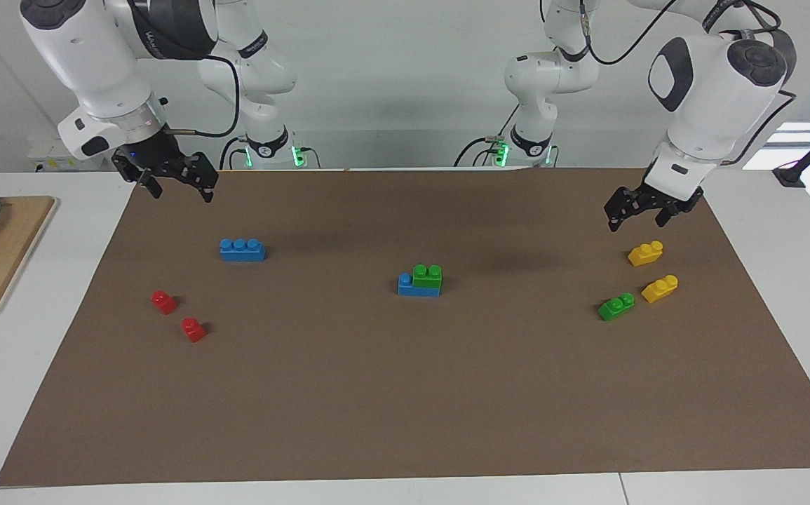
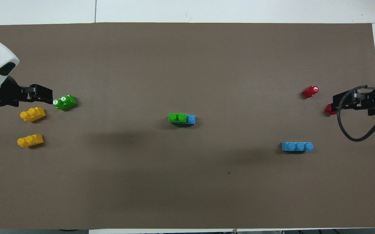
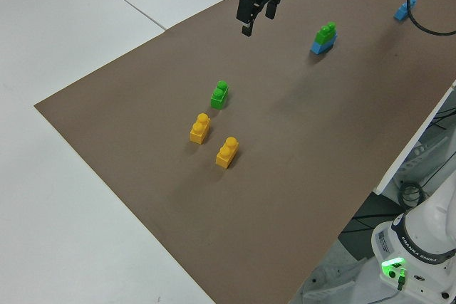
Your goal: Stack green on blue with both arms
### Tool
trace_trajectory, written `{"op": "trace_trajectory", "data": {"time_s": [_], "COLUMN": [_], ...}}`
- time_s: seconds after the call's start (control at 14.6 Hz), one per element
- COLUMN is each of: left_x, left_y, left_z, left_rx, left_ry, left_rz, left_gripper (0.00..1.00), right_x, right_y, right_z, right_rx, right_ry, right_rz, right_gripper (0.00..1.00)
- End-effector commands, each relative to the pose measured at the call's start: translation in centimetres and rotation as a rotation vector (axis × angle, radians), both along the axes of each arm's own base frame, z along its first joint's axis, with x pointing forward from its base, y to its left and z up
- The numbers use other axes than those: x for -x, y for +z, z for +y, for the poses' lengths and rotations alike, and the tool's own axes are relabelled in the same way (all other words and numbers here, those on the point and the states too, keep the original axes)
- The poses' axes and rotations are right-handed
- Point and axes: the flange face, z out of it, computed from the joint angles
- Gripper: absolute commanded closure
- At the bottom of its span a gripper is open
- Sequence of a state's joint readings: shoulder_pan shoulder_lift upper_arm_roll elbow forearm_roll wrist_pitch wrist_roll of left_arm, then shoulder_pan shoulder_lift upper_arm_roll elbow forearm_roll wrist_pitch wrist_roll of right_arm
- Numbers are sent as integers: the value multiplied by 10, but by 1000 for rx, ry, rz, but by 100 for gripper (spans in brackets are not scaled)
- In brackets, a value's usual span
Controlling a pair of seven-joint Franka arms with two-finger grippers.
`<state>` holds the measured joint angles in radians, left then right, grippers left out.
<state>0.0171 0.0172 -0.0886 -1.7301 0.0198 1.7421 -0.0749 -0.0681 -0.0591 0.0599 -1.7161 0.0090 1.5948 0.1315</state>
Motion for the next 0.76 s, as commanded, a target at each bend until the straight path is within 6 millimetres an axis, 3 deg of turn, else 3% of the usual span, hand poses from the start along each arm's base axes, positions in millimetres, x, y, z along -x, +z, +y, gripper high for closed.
{"op": "trace_trajectory", "data": {"time_s": [0.0,0.21,0.69], "left_x": [6,12,12], "left_y": [23,32,33], "left_z": [-5,-5,-6], "left_rx": [13,12,12], "left_ry": [-16,-16,-18], "left_rz": [-15,-24,-32], "left_gripper": [0,0,0], "right_x": [4,4,4], "right_y": [4,4,5], "right_z": [-5,-5,-7], "right_rx": [24,24,23], "right_ry": [17,17,8], "right_rz": [0,0,-2], "right_gripper": [0,0,0]}}
